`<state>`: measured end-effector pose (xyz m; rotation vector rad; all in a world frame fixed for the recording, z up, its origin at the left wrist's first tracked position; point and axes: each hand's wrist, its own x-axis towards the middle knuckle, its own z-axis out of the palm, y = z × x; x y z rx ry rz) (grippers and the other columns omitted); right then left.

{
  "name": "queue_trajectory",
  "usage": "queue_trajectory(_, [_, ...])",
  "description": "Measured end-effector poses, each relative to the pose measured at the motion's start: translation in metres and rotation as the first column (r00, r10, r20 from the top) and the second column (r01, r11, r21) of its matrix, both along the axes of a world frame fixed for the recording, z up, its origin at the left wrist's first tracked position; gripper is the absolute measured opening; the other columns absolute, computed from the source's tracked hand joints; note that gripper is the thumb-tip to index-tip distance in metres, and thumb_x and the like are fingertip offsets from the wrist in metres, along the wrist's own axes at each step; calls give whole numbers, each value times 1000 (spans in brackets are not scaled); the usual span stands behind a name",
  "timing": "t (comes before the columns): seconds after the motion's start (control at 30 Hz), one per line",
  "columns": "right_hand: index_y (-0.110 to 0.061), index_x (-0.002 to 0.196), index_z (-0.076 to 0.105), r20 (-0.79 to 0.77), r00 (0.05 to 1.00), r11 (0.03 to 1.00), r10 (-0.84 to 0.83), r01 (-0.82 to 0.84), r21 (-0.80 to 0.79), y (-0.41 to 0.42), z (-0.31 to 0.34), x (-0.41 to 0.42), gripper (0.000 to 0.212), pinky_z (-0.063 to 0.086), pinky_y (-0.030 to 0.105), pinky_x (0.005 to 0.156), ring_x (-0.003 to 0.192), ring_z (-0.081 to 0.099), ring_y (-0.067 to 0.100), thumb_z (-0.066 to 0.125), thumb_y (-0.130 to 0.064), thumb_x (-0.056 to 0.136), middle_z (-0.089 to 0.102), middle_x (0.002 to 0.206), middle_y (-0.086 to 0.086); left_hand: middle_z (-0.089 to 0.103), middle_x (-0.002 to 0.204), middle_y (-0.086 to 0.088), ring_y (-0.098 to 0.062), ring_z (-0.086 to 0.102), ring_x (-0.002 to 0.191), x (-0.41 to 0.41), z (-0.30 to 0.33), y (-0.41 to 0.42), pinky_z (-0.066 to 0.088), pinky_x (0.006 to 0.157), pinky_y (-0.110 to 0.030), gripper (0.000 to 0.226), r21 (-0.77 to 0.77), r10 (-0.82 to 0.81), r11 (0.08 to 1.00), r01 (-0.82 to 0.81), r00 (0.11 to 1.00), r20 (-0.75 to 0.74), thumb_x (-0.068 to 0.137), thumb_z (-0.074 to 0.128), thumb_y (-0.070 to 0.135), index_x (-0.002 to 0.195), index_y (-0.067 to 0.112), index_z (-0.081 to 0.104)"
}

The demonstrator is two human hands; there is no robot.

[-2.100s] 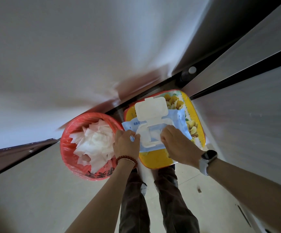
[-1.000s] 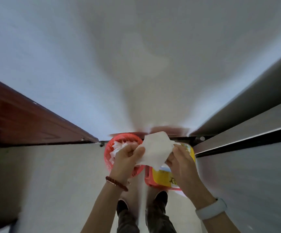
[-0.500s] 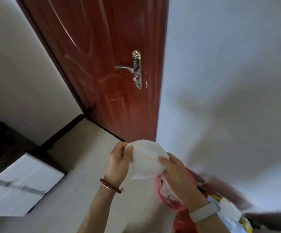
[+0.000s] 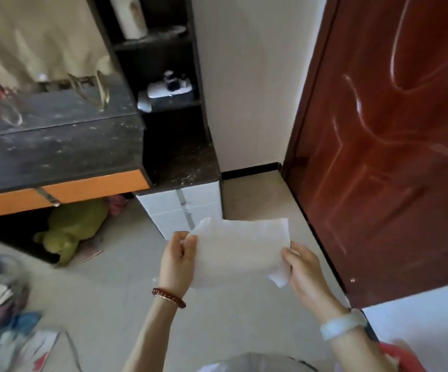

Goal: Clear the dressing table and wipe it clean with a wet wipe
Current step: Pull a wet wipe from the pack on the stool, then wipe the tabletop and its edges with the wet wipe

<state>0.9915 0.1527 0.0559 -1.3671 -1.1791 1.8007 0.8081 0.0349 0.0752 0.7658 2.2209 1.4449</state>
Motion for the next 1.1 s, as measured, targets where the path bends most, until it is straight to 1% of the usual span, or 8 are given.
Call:
queue_trajectory(0.13, [-23, 132, 41, 80, 983, 975, 166, -176, 138, 15, 0, -46, 48, 47, 30, 77, 81, 58, 19, 54, -5, 89, 62, 90, 11, 41, 51, -3, -7, 38, 44, -36, -7, -11, 32, 44, -20, 23, 10, 85, 996, -85, 996, 39, 91, 50, 12, 108, 26, 44])
queue_trajectory(0.3, [-24, 120, 54, 178, 859, 818, 481, -512, 262, 59, -6, -96, 37, 40, 4, 59, 64, 53, -4, 49, -1, 91, 60, 82, -9, 59, 58, 11, 1, 53, 57, -87, -15, 3, 44, 56, -16, 17, -78, -10, 997, 18, 995, 99, 68, 58, 46, 81, 35, 62])
queue_trajectory(0.5, [-22, 118, 58, 675, 405, 409, 616, -897, 165, 151, -45, -168, 31, 31, 19, 97, 124, 40, 16, 60, -22, 87, 42, 122, -2, 61, 84, 15, 5, 55, 72, -157, -15, 86, 39, 63, -5, 18, -210, -123, 969, 132, 991, 54, 74, 66, 19, 79, 35, 59])
queue_trajectory(0.6, [-31, 140, 30, 613, 270, 250, 743, -961, 120, 189, -34, -214, 62, 18, 24, 109, 137, 13, 5, 61, -33, 86, 16, 144, -15, 59, 81, 11, -6, 52, 71, -184, -2, 148, 38, 61, -8, 25, -215, -186, 957, 195, 981, 63, 79, 64, 8, 78, 32, 59])
queue_trajectory(0.73, [-49, 138, 23, 425, 254, 195, 869, -964, 178, 217, -15, -286, 68, 28, 25, 105, 127, 35, 2, 62, -36, 84, 38, 139, -20, 64, 88, 9, -2, 57, 79, -217, 21, 211, 42, 70, -8, 27, -179, -267, 944, 276, 961, 76, 80, 65, 6, 81, 32, 59])
queue_trajectory(0.83, [-40, 136, 34, 451, 280, 196, 848, -955, 225, 238, -17, -327, 55, 33, 21, 99, 116, 47, 6, 59, -29, 89, 56, 119, -10, 63, 86, 12, 8, 57, 74, -249, 33, 231, 44, 68, -7, 28, -96, -158, 982, 165, 984, 82, 78, 66, 3, 83, 30, 59])
queue_trajectory(0.97, [-47, 123, 38, 405, 346, 236, 847, -925, 296, 248, -21, -359, 50, 29, 13, 94, 112, 40, 6, 64, -27, 86, 42, 112, -6, 64, 84, 6, 1, 59, 70, -283, 37, 236, 48, 67, -16, 25, 2, -22, 1000, 22, 971, 237, 78, 66, 1, 84, 26, 63])
queue_trajectory(1.1, [-20, 117, 48, 386, 380, 258, 841, -908, 331, 244, -29, -386, 37, 26, 11, 96, 122, 29, 1, 65, -20, 84, 29, 132, -12, 65, 81, 11, -3, 59, 72, -310, 30, 234, 48, 67, -19, 20, 50, -50, 998, 35, 941, 334, 76, 68, 8, 84, 25, 65])
